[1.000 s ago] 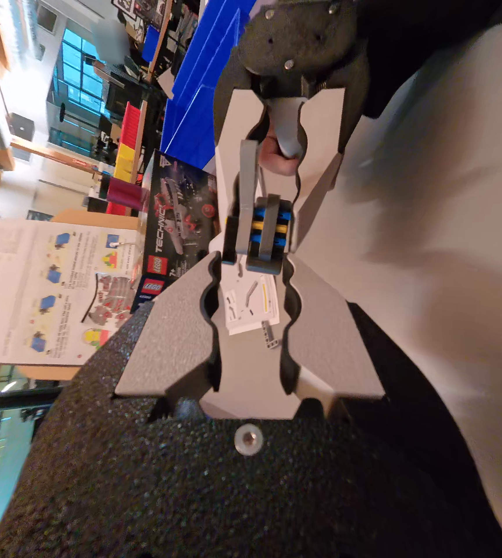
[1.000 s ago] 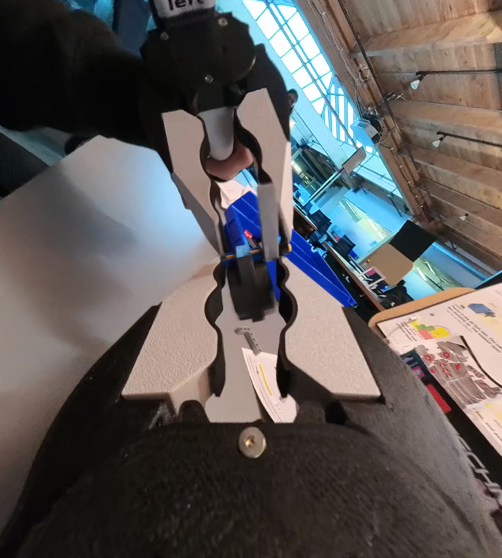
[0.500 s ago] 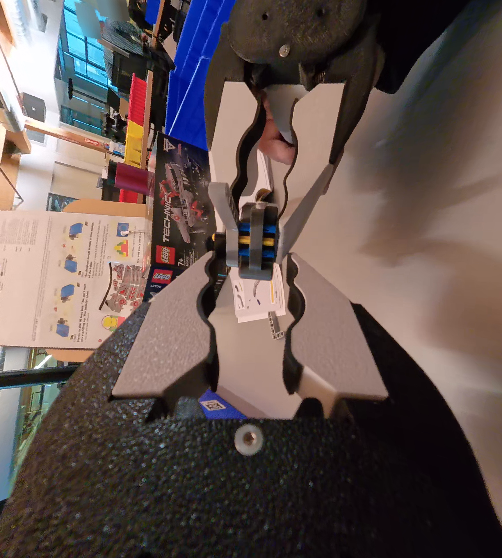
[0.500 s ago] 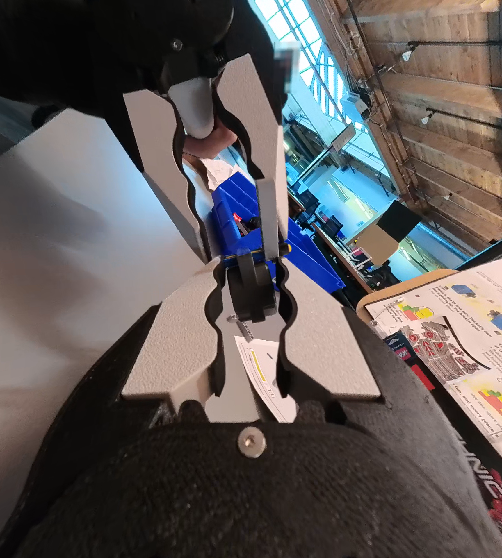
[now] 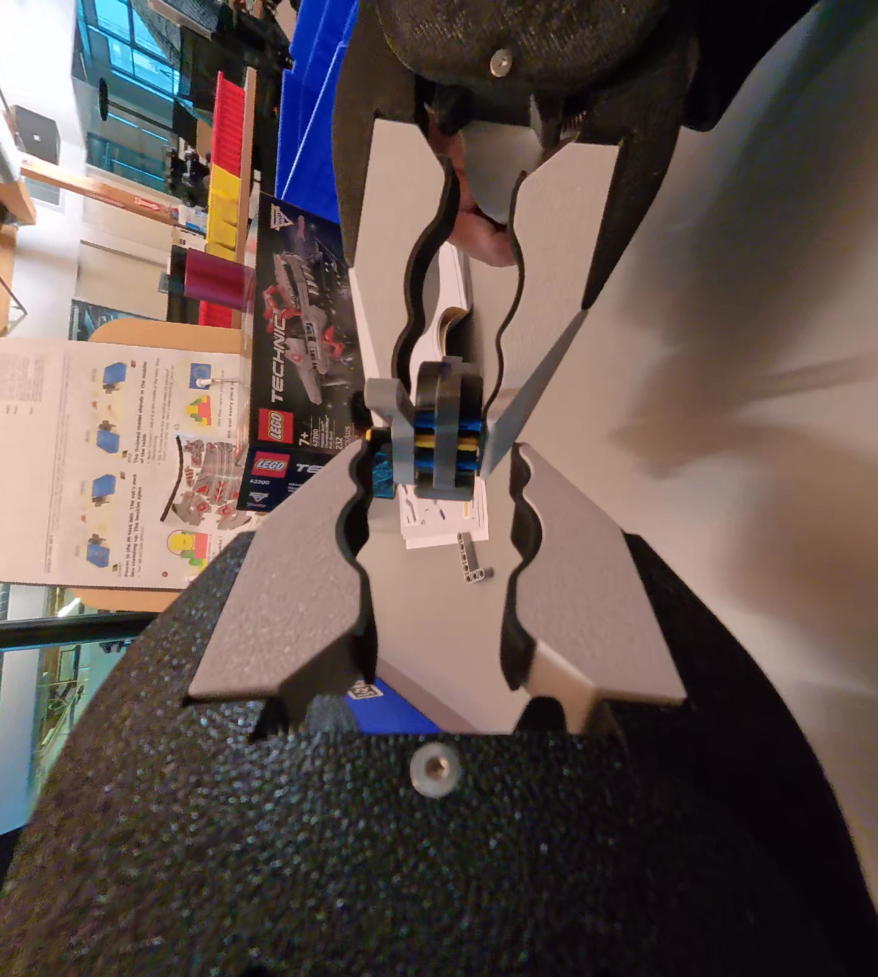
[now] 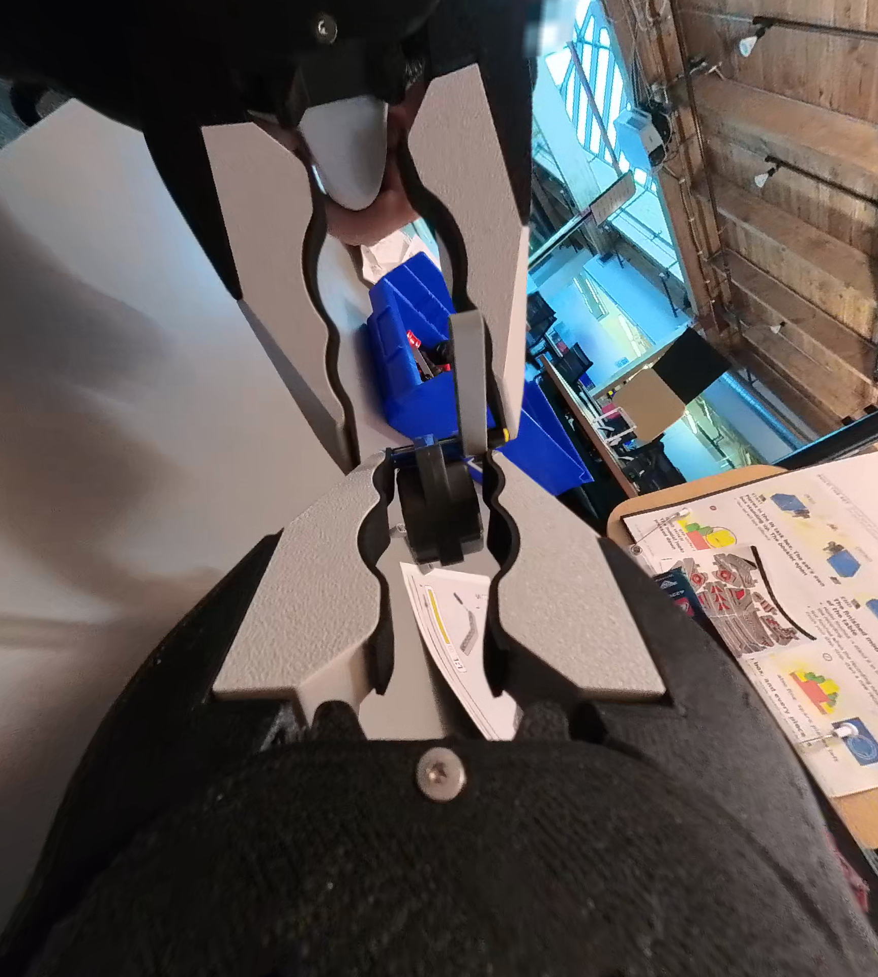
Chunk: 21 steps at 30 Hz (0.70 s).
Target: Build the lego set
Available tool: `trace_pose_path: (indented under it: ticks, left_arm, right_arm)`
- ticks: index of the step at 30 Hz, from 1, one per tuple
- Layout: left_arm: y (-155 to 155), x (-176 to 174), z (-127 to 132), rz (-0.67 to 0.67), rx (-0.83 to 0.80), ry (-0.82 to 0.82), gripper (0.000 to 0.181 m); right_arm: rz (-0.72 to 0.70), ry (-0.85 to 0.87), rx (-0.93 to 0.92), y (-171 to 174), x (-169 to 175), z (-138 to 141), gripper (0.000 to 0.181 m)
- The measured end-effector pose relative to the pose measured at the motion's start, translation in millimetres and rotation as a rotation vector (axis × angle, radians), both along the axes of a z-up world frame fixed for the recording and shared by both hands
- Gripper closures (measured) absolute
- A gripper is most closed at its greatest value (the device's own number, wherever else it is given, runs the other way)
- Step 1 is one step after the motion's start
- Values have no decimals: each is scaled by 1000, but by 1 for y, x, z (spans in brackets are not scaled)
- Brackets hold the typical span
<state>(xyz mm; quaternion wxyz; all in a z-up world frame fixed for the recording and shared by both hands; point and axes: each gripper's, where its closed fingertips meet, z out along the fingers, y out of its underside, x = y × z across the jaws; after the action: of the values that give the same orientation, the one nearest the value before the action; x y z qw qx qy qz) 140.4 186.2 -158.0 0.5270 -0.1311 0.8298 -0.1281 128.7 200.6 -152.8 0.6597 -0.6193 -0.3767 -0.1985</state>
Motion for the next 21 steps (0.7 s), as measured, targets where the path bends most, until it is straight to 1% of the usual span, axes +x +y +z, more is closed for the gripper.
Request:
trace_pose_path:
  ticks: [4, 9, 10, 11, 12, 13, 14, 16, 19, 21]
  left_arm:
    - [-2, 0, 1, -21, -15, -15, 132]
    - [-8, -2, 8, -91, -50, -14, 133]
    - [-10, -3, 9, -109, -54, -9, 134]
    - [-11, -3, 9, -125, -61, 1, 134]
    - [-13, -3, 9, -135, -72, 1, 135]
    - [-14, -3, 9, -144, -76, -2, 135]
    - [-15, -3, 8, -152, -78, 5, 135]
    - [-15, -2, 8, -167, -67, 9, 135]
    - [-17, -3, 11, -191, -80, -3, 136]
    - [-16, -1, 15, -183, -90, -26, 136]
  right_arm:
    - [16, -10, 4, -3, -1, 1, 150]
    - [72, -1, 31, -10, -3, 9, 150]
    - [79, -7, 38, -11, -3, 11, 146]
    - [67, -12, 63, -12, 0, 16, 131]
    - [67, -18, 62, -14, 2, 18, 128]
    - [75, -13, 45, -15, 2, 18, 129]
    - [96, -15, 16, -16, -1, 14, 137]
    - [95, -33, 27, -16, -1, 13, 139]
    - [127, 4, 13, -19, -2, 14, 141]
    - [119, 7, 28, -19, -1, 15, 147]
